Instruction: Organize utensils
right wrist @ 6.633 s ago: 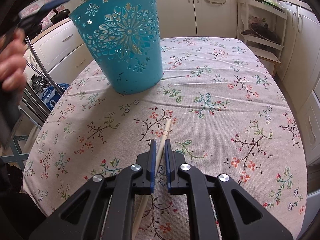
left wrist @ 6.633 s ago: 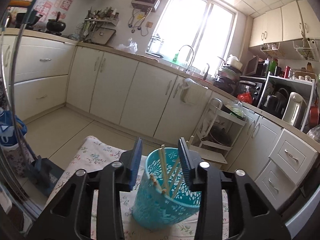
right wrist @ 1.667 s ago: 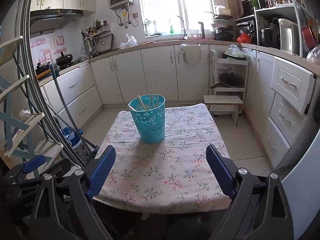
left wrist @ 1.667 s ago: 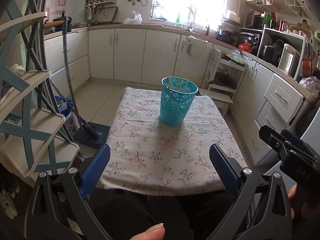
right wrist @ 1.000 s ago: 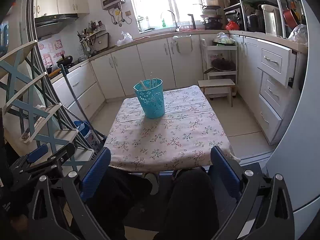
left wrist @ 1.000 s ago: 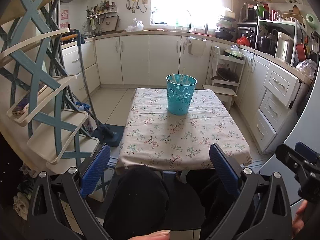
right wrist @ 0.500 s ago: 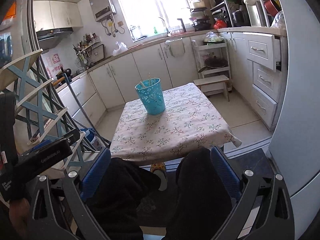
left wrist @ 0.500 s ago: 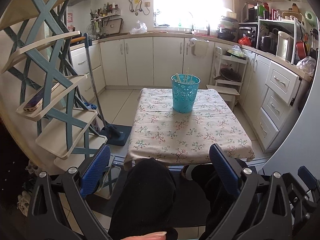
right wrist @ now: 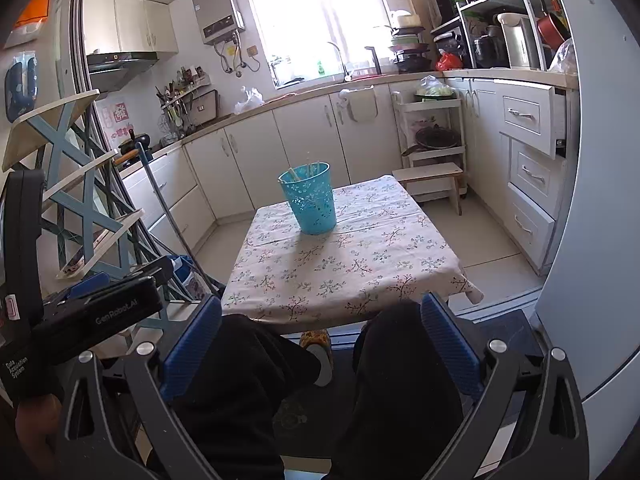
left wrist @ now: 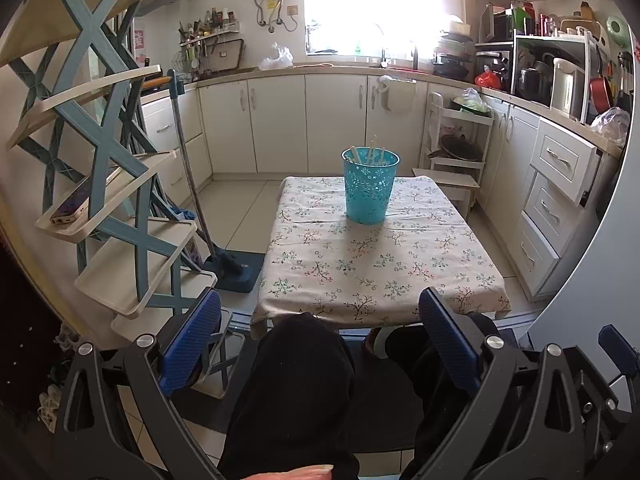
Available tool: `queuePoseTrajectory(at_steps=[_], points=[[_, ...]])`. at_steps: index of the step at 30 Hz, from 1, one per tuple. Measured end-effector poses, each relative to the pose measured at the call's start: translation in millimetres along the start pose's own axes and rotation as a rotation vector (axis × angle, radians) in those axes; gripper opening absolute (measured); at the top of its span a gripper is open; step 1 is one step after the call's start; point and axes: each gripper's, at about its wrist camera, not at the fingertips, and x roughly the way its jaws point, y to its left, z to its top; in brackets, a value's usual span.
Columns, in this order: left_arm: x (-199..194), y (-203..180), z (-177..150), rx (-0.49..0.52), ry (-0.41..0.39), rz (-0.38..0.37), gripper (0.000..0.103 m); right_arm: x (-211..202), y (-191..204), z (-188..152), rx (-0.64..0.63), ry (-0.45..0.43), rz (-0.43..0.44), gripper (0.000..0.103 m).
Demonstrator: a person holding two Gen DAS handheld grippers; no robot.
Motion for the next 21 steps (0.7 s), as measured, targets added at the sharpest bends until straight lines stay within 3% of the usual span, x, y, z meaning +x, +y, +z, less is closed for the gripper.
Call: queuePoseTrajectory(at_steps=[21], points=[[0.2,4.7,-1.6,-0.005,0.0,0.002,0.095,0.2,2.4,-5.4,-0.012,0.009,0.003,0.096]])
